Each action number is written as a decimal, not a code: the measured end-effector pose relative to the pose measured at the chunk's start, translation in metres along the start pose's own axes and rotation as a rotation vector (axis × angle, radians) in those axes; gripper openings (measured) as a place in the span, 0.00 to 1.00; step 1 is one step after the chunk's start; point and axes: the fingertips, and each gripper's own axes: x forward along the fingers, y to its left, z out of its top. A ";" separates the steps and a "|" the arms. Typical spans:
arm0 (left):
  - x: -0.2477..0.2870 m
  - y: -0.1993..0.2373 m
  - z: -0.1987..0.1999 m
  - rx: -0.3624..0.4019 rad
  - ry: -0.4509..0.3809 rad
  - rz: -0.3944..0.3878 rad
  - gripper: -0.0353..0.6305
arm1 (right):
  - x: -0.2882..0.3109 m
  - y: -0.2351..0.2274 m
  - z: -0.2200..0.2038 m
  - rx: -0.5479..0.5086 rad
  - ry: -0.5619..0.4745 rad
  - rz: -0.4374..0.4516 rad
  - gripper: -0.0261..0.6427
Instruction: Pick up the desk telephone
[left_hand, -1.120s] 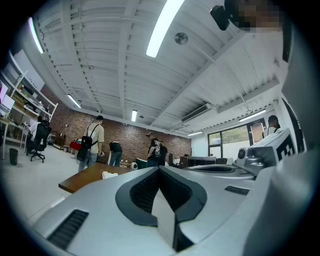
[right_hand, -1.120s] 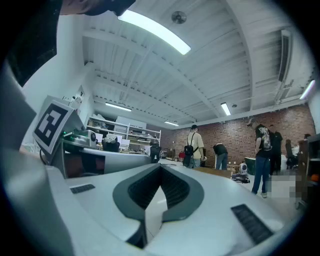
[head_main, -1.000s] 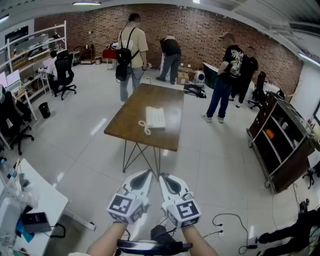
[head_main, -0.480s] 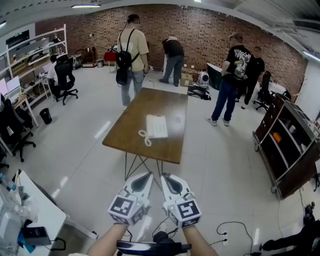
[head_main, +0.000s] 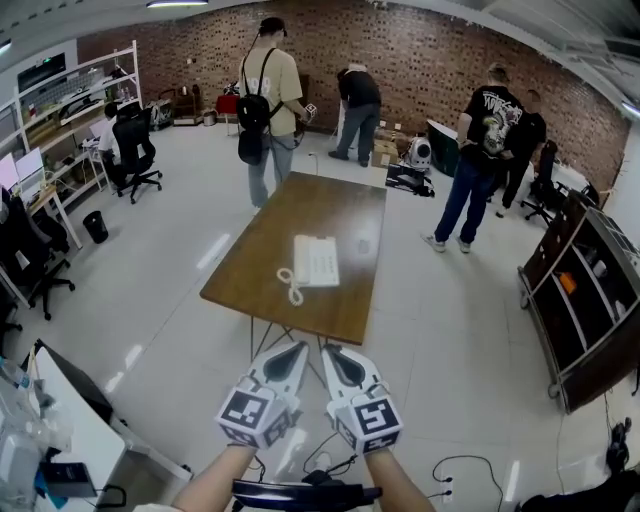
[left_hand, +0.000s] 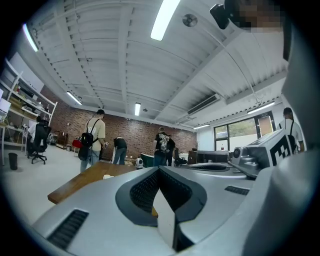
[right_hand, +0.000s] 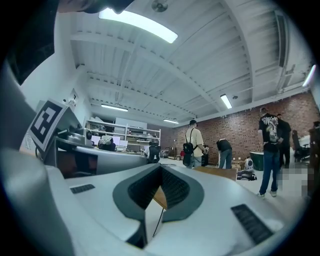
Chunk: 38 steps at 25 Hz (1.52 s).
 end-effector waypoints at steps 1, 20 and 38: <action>0.006 0.002 -0.001 0.002 0.002 0.003 0.06 | 0.004 -0.005 0.000 0.002 0.000 0.004 0.04; 0.103 0.000 -0.021 0.050 0.060 0.031 0.06 | 0.037 -0.086 -0.001 0.011 -0.008 0.057 0.04; 0.119 0.006 -0.025 0.064 0.047 0.082 0.06 | 0.044 -0.110 -0.007 0.005 0.002 0.076 0.04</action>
